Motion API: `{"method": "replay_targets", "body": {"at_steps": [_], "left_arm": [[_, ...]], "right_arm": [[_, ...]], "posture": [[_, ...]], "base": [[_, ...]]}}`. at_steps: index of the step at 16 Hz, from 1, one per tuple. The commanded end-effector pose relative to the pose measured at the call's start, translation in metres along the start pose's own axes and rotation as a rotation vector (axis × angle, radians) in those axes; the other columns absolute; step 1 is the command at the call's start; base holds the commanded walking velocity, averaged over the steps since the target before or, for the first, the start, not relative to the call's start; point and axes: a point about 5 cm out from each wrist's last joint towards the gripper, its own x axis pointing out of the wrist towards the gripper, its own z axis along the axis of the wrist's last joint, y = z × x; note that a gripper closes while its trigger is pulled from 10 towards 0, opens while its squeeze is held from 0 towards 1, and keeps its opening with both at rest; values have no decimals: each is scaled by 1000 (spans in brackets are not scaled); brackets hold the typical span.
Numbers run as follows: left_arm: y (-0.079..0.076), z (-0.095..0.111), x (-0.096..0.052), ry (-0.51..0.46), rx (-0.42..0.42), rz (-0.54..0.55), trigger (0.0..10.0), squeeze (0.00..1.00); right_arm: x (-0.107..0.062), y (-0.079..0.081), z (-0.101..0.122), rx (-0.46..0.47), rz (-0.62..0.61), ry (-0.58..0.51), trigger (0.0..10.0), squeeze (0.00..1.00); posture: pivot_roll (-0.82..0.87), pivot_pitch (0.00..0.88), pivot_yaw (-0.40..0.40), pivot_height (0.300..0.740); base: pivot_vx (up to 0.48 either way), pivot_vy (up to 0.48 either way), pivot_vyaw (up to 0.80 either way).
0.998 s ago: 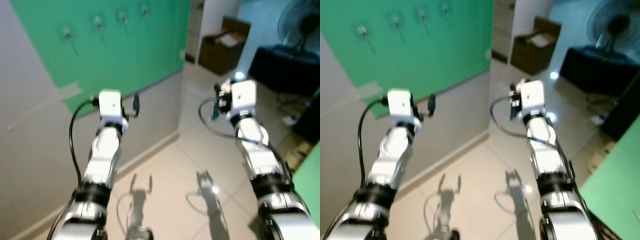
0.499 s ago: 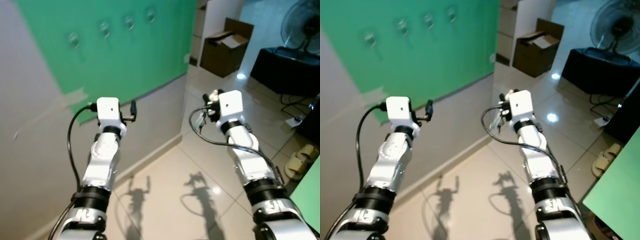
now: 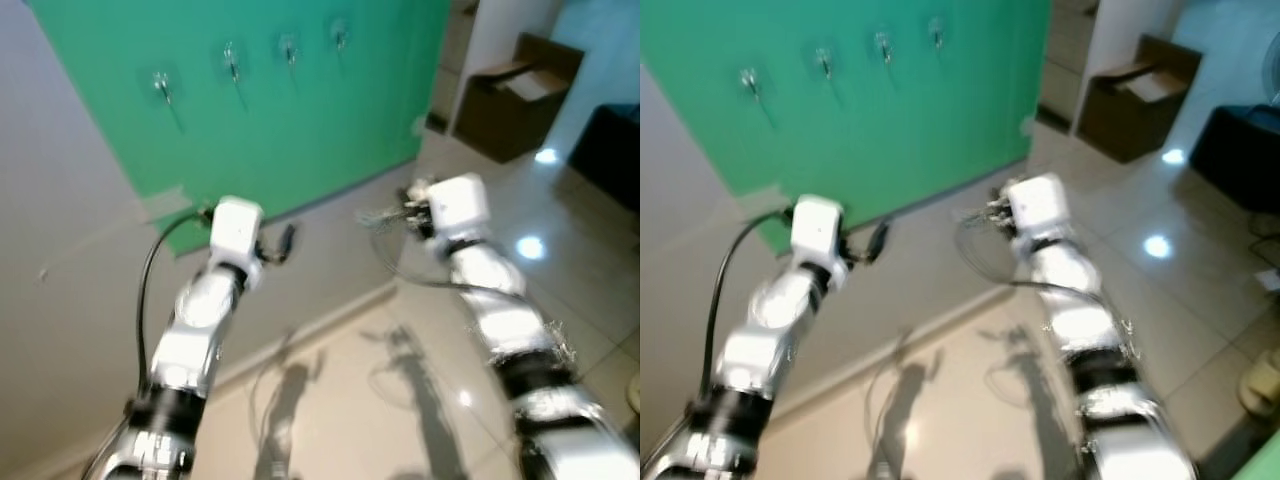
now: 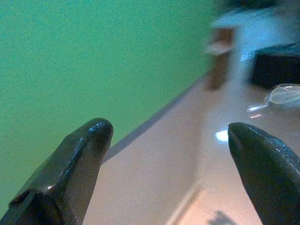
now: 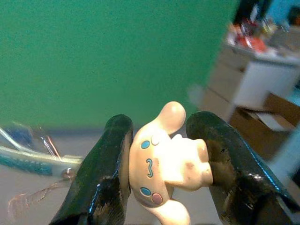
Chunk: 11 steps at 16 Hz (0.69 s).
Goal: Hang keys on a hook
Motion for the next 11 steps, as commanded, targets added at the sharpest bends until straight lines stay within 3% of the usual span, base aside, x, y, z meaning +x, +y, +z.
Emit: {"method": "replay_targets", "body": {"at_steps": [1,4,6,9,11], "left_arm": [[14,8,-9,20,16,-46,10000,0],[23,35,-27,19,109,-191,10000,0],[13,55,-37,-7,95,-303,10000,0],[1,64,-44,-8,84,-405,10000,0],[-11,83,-53,-58,29,-522,10000,0]], "right_arm": [[4,6,4,12,24,-12,10000,0],[8,-2,-2,3,18,26,10000,0],[12,-2,-2,10,26,40,10000,0],[15,0,-2,11,34,43,10000,0],[17,2,-2,11,40,46,10000,0]], "posture": [[-72,0,51,740],[-47,0,44,740],[-34,0,40,740],[-34,0,43,740],[-34,0,48,740]], "base": [[0,0,506],[0,0,502],[0,0,506],[0,0,504],[0,0,506]]}}
